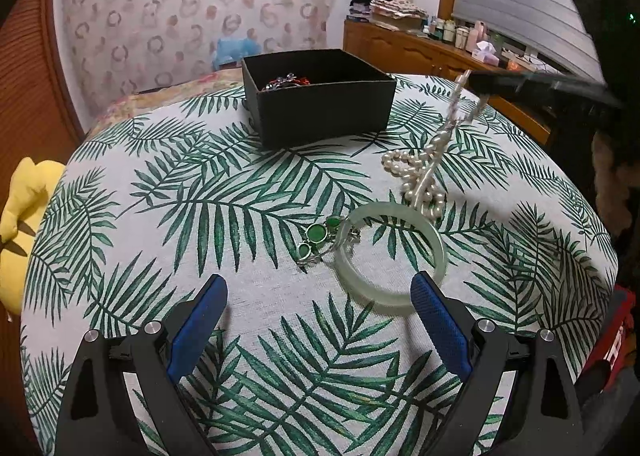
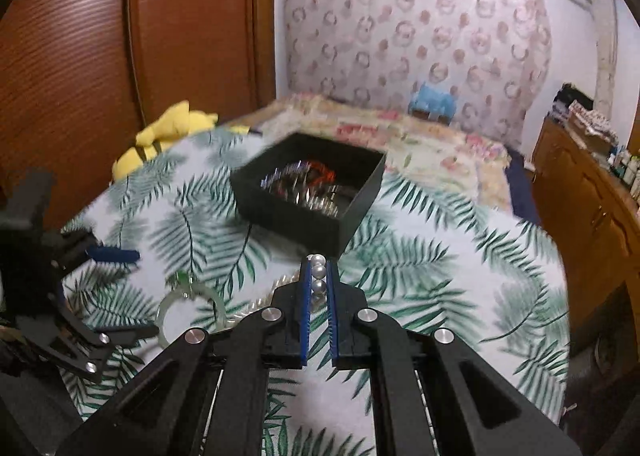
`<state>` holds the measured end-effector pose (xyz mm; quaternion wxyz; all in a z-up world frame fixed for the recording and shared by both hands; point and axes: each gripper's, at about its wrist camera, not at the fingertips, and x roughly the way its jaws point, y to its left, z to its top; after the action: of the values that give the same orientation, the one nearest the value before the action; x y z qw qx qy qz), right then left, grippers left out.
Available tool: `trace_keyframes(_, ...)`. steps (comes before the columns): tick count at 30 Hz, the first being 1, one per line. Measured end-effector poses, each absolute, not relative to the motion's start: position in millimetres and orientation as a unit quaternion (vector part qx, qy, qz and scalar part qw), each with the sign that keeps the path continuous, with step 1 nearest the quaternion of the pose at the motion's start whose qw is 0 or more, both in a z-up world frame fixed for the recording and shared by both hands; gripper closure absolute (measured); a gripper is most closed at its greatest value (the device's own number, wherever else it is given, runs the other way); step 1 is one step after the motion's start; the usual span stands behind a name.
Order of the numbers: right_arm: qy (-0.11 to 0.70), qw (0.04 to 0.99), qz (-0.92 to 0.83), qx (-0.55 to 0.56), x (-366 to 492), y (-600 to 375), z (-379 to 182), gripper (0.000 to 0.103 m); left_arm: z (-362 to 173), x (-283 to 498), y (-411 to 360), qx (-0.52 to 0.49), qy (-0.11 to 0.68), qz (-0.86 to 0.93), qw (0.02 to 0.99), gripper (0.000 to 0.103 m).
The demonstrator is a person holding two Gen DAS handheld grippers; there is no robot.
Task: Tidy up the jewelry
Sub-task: 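Lift the pearl necklace with the right tool while the left tool grasps the green earring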
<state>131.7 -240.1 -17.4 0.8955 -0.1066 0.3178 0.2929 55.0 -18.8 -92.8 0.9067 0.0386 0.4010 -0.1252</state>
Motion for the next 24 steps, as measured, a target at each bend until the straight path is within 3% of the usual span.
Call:
trace_keyframes(12,0.261,0.924,0.259,-0.102,127.3,-263.7,33.1,0.095,-92.4,57.4,-12.6,0.029,0.402,-0.123,0.907,0.014)
trace_keyframes(24,0.297,0.910,0.267,-0.110,131.3,-258.1,0.2,0.095,-86.2,58.5,-5.6,0.034,0.390,-0.119,0.913,0.016)
